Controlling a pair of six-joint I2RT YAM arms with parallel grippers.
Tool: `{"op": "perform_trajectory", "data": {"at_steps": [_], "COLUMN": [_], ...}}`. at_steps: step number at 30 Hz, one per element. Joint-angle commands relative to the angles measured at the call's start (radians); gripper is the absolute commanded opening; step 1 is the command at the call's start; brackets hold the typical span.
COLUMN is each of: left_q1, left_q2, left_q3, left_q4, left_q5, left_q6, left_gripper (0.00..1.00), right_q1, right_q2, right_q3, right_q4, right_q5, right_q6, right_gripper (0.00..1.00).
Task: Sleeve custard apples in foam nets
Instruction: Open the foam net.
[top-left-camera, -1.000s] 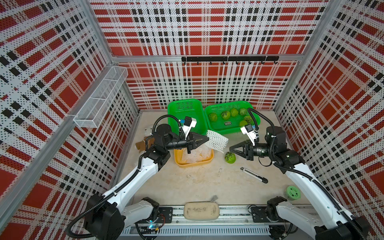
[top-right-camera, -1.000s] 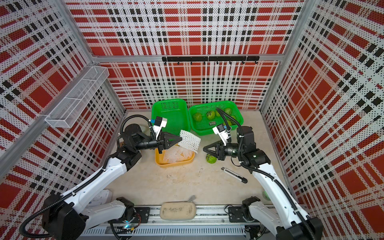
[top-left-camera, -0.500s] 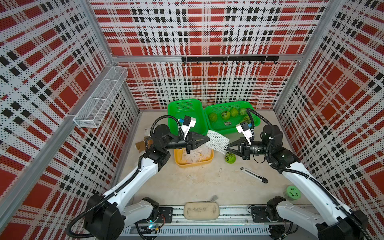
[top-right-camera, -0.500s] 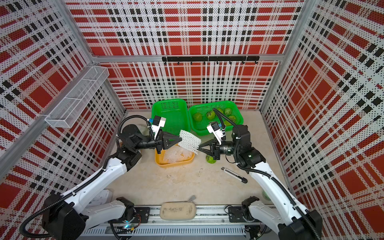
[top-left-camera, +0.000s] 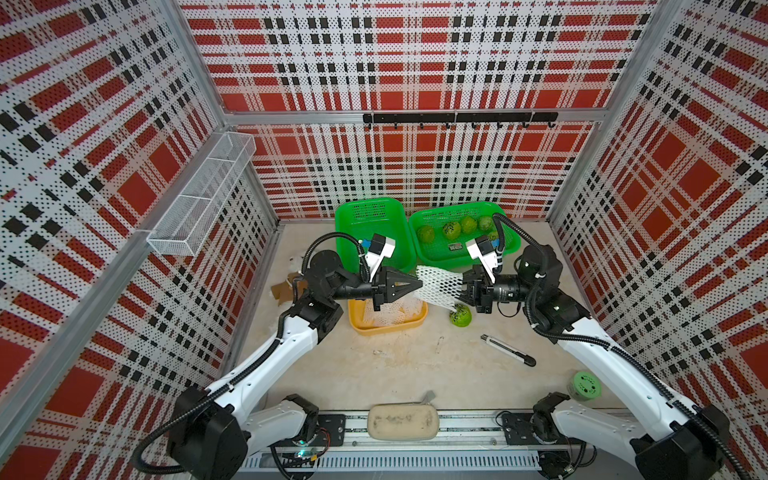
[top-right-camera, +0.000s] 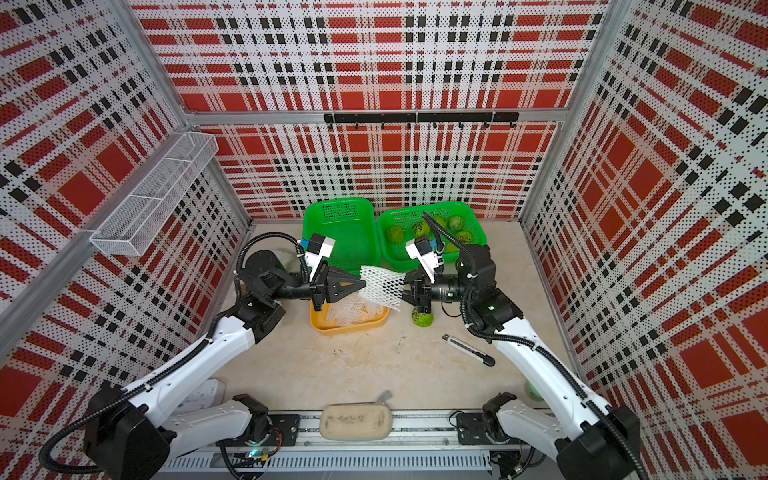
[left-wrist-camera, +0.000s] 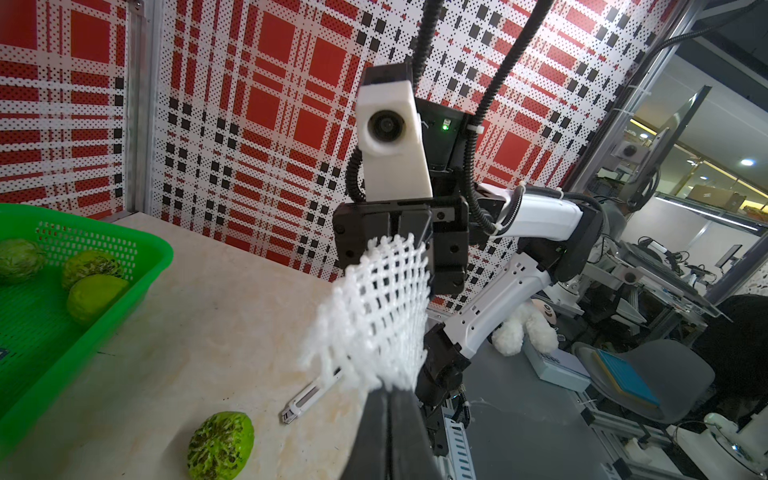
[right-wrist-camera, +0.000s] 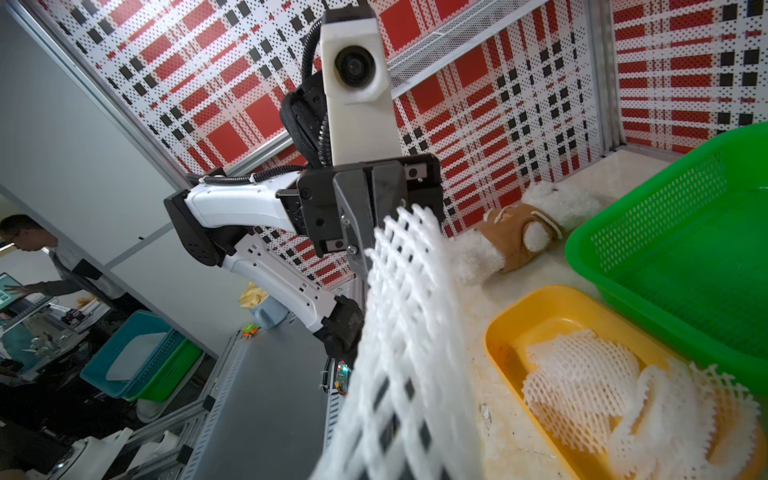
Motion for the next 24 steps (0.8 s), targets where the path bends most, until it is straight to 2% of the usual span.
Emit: {"op": "perform_trajectory", "data": {"at_steps": [1,3,8,11,15,19,24], "left_q1": [-0.005,-0.006,-0.012,-0.009,0.003,0.013,0.018], "left_q2": [0.004,0.006,0.029,0.052,0.076,0.08,0.068], "left_q3": [-0.018,-0.022,-0.037,-0.051,-0.059,-0.062,-0.05], "left_q4": [0.049,0.06,0.15,0.259,0.336,0.335,0.191], "left_q5": [0.007,0.001,-0.005,-0.002,0.001,-0.002,-0.03], "left_q6": [-0.025,-0.028,-0.079,-0.149,-0.207,-0.223,-0.158], "left_gripper": [0.0,0.0,0.0,0.0,0.0,0.0,0.0], "right_q1": [0.02,0.038,0.046,0.046,0.046,0.026,-0.086], "right_q2": [0.029,0.038,0.025,0.008,-0.032,-0.09,-0.172], "right_q3": [-0.01,-0.01,-0.026,-0.026,-0.019,-0.017,-0.03], "right_q4": [0.169,0.173,0.175,0.118,-0.029,-0.201,-0.398], "right_q5": [0.007,0.016,0.052,0.082,0.157,0.241,0.296], "right_q6": [0.045,0.044,0.05,0.027,-0.045,-0.116,-0.14], "right_gripper": [0.13,0.23,0.67,0.84,0.92,1.0,1.0]}}
